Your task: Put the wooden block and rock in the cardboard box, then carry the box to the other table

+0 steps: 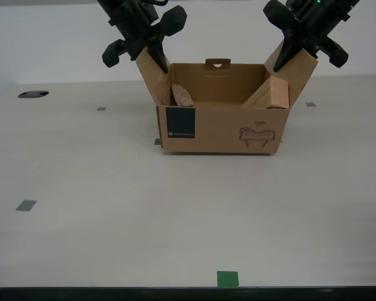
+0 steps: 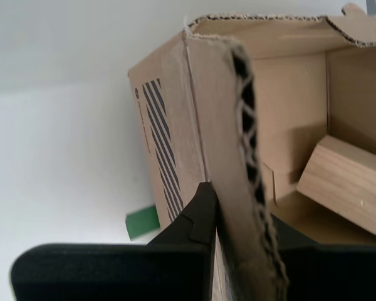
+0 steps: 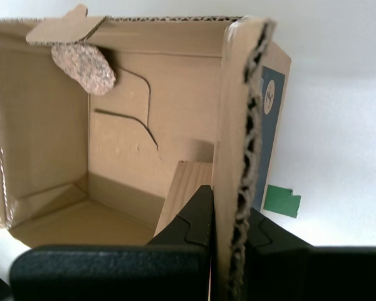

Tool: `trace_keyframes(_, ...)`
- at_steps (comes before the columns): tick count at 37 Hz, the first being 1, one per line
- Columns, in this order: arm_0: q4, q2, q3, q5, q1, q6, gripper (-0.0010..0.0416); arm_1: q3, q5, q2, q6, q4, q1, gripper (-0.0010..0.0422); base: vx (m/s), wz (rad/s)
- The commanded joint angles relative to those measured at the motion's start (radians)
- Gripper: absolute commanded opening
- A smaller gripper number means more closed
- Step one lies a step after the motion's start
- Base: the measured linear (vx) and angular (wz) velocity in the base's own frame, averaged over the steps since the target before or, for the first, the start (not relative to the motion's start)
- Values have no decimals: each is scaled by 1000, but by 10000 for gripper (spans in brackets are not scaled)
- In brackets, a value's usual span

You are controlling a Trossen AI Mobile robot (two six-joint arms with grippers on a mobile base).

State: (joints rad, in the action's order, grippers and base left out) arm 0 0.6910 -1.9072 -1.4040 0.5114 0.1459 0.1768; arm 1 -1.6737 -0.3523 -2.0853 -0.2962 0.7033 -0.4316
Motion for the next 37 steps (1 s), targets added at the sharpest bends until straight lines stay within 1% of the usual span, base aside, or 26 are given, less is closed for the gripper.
trace_keyframes(1, 2, 22, -1, 12, 4, 11, -1, 0, -63, 15, 5, 26, -2, -2, 0, 0)
trace_keyframes(3, 5, 35, -1, 12, 6, 15, -1, 0, -77, 23, 5, 36, -2, -2, 0, 0)
trace_keyframes(7, 7, 70, -1, 12, 15, 40, -1, 1, -77, 44, 7, 41, -3, -2, 0, 0)
trace_keyframes(12, 15, 117, -1, 12, 22, 57, -1, 1, -77, 71, 7, 55, -3, -2, 0, 0)
trace_keyframes(20, 49, 174, -1, 12, 26, 57, -1, 5, -77, 101, 19, 93, -6, -1, 0, 0)
trace_keyframes(37, 103, 239, -1, 12, 26, 51, -1, 6, -76, 143, 15, 153, -21, -1, -18, 0)
